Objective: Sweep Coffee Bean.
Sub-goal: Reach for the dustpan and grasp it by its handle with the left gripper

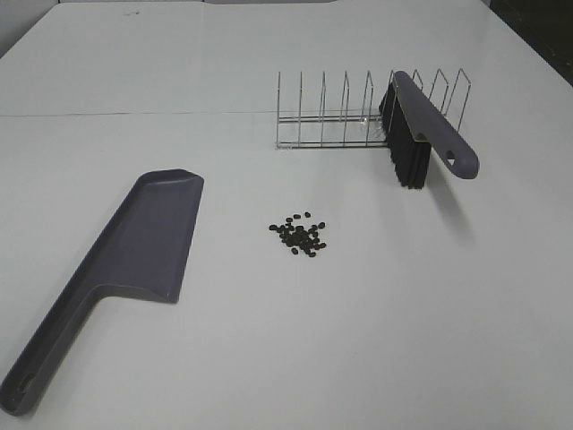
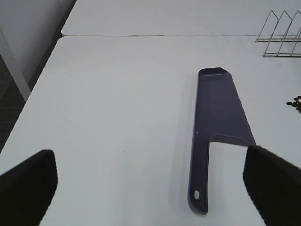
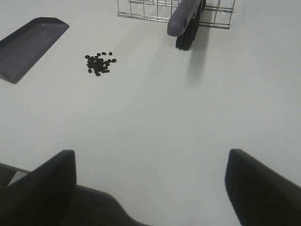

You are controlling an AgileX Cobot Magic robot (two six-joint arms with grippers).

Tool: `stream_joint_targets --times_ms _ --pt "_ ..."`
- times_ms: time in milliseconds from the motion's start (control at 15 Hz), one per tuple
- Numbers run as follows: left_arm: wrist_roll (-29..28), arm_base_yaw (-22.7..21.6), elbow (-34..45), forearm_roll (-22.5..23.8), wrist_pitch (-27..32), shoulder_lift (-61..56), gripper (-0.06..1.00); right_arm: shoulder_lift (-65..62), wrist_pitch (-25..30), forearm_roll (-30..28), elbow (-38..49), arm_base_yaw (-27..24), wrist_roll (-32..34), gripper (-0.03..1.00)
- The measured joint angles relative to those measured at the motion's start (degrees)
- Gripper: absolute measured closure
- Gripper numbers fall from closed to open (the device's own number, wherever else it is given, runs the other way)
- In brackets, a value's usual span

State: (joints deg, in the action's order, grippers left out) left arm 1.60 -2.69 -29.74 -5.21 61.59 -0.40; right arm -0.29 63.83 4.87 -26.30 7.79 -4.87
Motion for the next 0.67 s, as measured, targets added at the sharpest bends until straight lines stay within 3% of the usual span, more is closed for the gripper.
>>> stream_joint_targets --times_ms 667 --pt "-0.1 0.0 0.0 0.0 0.0 0.0 -0.05 0.0 0.0 0.0 0.0 0.0 0.0 0.24"
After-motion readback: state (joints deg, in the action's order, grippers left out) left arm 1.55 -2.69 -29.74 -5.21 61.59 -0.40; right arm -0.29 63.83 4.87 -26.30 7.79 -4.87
